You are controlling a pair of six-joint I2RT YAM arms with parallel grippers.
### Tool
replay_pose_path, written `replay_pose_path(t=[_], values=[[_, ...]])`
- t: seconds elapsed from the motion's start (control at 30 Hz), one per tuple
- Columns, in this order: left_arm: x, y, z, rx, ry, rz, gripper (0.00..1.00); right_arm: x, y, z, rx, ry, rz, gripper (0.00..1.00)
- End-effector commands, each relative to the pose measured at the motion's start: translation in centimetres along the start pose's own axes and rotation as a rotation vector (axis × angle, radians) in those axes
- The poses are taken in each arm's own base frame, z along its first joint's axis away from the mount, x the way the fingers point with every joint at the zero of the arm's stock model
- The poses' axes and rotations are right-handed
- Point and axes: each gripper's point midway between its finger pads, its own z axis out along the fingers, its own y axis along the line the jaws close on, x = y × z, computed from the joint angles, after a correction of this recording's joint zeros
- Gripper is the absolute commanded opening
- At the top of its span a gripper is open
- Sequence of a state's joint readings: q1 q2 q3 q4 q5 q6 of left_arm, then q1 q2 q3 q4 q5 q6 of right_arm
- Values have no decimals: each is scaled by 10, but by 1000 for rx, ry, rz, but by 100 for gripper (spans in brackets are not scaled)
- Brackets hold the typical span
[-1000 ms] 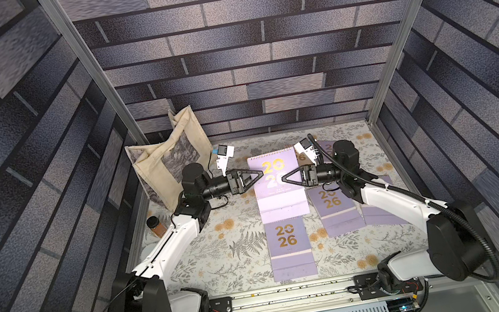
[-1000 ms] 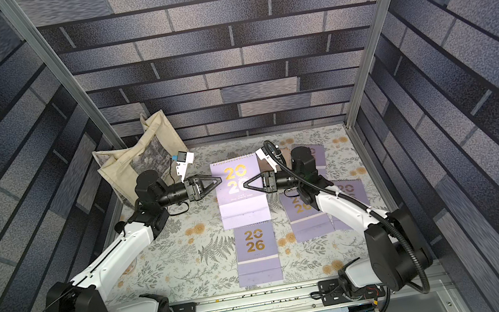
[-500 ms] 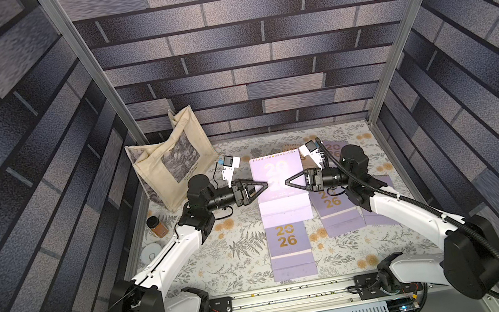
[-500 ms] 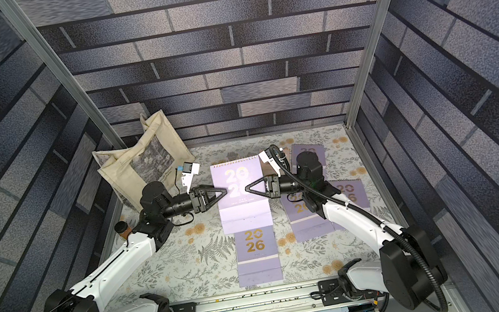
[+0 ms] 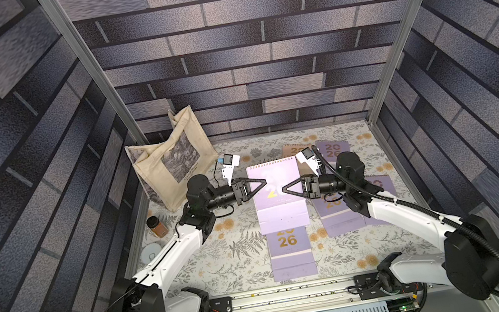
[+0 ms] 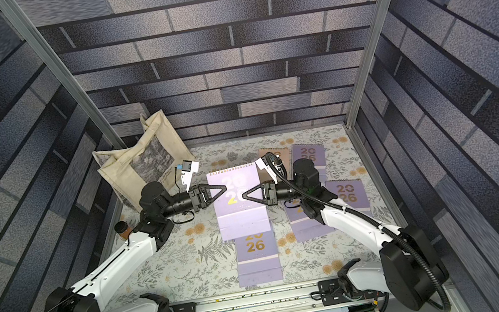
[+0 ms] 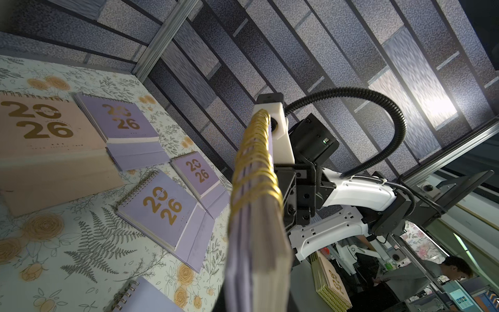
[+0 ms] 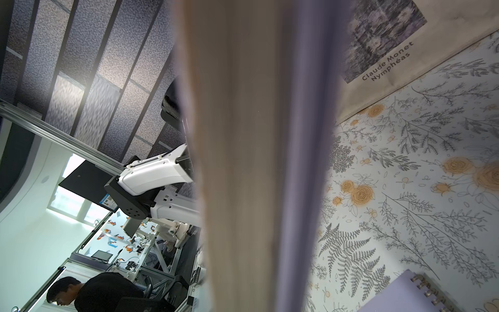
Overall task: Stack the calendars
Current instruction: Place the calendar at the calendar.
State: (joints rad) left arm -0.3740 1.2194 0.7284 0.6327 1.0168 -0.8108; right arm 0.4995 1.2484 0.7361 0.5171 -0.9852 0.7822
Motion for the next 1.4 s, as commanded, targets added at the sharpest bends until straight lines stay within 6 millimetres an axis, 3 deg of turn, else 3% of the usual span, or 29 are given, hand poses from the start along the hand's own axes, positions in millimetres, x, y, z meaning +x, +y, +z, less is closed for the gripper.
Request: replay_pose_path(t=[0.0,0.07,0.1,0.17,0.27,0.47,0.7,0.9,1.0,1.2,1.3,1.37], values=[[-13,-5,0,11,-29,82,0,0,1,0,10,-15,-11,9],[-15,-4,-2,8,-33,76,0,2,-4,0,30,-5,-8,64],[-15,-3,-3,10,-31,74,0,4,-7,0,45,1,-13,76],[-16,-4,-5,19,-29,69,0,5,-11,-4,64,14,-27,85],[-15,-5,-6,23,-20,58,0,-2,-8,-13,30,19,-63,86],[-8,-15,-6,61,17,62,0,-13,-5,-24,-14,38,-156,79],[0,-17,1,80,65,57,0,-22,-7,-20,-64,73,-159,63],[1,-15,4,84,72,56,0,-23,-6,-19,-76,84,-155,28],[2,-13,5,79,74,53,0,-23,-4,-19,-84,83,-153,0],[1,-5,6,62,70,45,1,-18,-3,-20,-93,94,-134,0],[-1,1,4,36,65,31,32,-12,-9,-20,-83,98,-102,0],[-3,6,-2,10,56,23,43,-7,-15,-20,-72,101,-74,0]])
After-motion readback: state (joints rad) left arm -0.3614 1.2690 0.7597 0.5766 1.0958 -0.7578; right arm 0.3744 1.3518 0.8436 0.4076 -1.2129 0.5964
